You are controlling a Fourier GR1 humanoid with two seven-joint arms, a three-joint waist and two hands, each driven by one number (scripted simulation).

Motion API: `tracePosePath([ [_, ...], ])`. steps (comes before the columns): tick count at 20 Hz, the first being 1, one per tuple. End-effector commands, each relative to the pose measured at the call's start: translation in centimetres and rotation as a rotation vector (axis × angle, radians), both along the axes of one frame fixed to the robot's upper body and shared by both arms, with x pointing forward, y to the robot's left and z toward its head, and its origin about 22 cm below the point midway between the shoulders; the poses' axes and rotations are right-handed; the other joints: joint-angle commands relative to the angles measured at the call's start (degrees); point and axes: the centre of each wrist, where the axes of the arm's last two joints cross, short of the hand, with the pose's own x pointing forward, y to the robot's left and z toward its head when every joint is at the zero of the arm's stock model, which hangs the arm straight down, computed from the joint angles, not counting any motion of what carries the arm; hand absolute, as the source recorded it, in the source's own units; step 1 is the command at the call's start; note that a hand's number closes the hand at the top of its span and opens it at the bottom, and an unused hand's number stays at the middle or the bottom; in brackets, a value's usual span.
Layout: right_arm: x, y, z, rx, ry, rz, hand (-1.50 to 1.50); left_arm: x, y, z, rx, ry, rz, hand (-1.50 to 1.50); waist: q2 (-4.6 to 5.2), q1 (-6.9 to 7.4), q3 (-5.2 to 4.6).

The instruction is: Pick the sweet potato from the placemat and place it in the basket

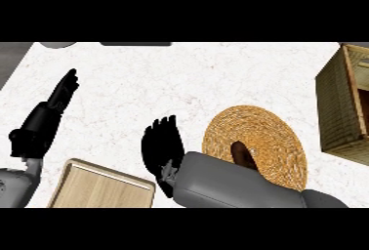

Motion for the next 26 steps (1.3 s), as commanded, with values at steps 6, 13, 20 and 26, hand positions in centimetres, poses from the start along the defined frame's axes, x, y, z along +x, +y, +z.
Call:
tracePosePath([
  [6, 2.3, 1.9, 5.9, -0.325, 0.091, -0.097, -1.50, -0.4, 0.2, -0.8, -0.002, -0.023, 0.008, 0.00, 0.61, -0.10, 0.32],
  [13, 2.8, 1.5, 5.4, -0.375, 0.139, -0.111, -1.50, -0.3, 0.8, -1.3, -0.018, -0.011, 0.014, 0.00, 0.79, -0.93, 0.40],
  [20, 4.2, -0.8, 2.7, -0.465, 0.193, -0.149, -1.50, 0.2, 1.0, 1.0, -0.015, -0.027, 0.003, 0.00, 0.84, -0.68, 0.48],
  [26, 4.0, -2.7, 1.2, -0.541, 0.206, -0.162, -1.50, -0.9, 1.3, -1.7, -0.009, -0.014, 0.026, 0.00, 0.77, -1.01, 0.43],
])
